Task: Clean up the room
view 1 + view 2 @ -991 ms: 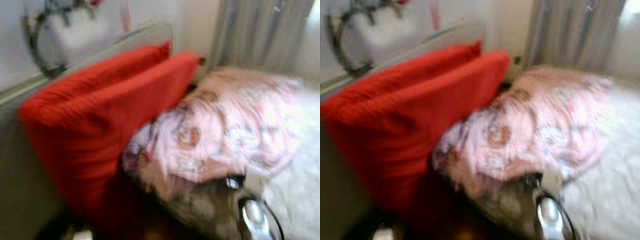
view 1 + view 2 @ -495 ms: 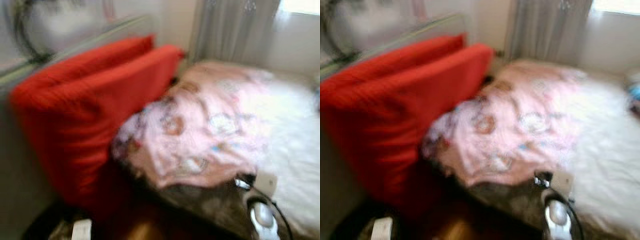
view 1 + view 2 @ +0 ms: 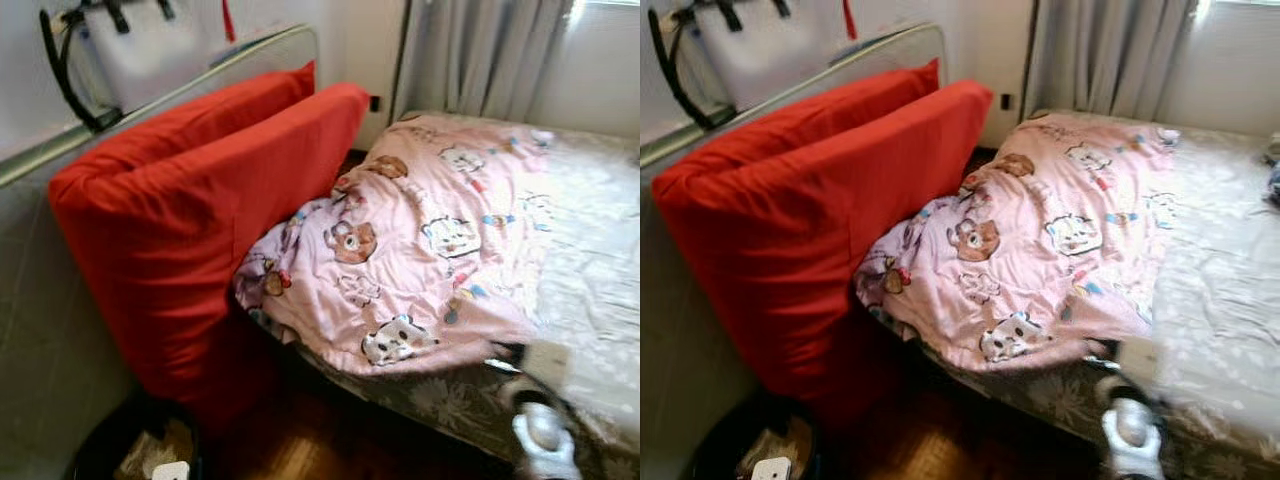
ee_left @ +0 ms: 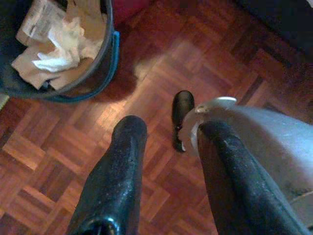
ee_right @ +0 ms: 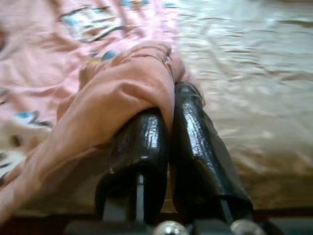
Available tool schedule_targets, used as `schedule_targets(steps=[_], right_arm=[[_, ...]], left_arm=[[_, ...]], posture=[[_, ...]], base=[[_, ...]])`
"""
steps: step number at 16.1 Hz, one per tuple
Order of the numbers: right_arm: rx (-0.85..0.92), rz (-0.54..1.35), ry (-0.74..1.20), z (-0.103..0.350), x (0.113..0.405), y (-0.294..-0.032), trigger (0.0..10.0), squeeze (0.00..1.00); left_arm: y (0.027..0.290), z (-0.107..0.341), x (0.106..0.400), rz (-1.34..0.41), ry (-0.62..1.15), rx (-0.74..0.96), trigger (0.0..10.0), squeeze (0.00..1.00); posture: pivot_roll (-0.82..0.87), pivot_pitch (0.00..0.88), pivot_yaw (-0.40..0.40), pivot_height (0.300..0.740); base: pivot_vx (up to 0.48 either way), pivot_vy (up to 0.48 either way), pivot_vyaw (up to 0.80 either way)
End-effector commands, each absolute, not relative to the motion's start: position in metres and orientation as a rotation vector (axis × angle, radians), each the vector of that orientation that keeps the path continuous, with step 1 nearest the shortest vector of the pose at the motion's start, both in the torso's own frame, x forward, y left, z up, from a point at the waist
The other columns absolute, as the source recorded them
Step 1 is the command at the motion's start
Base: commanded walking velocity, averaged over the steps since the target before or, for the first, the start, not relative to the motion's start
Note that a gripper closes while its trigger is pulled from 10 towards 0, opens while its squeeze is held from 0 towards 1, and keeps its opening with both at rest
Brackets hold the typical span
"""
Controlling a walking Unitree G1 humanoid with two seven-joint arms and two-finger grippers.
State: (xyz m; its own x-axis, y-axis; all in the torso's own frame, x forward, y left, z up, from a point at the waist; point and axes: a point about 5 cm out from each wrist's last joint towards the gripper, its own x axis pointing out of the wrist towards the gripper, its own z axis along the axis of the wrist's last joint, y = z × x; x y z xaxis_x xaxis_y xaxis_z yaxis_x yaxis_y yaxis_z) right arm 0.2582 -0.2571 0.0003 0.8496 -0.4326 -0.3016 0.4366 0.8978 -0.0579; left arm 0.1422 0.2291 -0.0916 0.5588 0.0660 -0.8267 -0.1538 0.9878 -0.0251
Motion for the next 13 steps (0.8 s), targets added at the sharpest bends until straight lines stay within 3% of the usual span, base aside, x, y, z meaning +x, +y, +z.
schedule_targets(steps=[1,4,13], right_arm=[[0.027,-0.474,0.326,0.0,0.259,-0.257,10.0,0.0],[0.0,-0.514,0.426,-0.01,0.251,-0.264,10.0,0.0],[-0.058,-0.481,0.745,-0.049,0.213,-0.254,10.0,0.0]], left_arm=[[0.231,-0.091,0.142,0.129,0.975,-0.088,10.0,0.0],[0.231,-0.091,0.142,0.125,0.98,-0.083,10.0,0.0],[0.23,-0.091,0.143,0.099,0.986,-0.074,10.0,0.0]], posture=[[0.02,0.023,0.007,0.74],[0.02,0.025,0.007,0.74],[0.02,0.025,0.007,0.74]], base=[[0.0,0.0,0.0],[0.0,0.0,0.0],[0.0,0.0,0.0]])
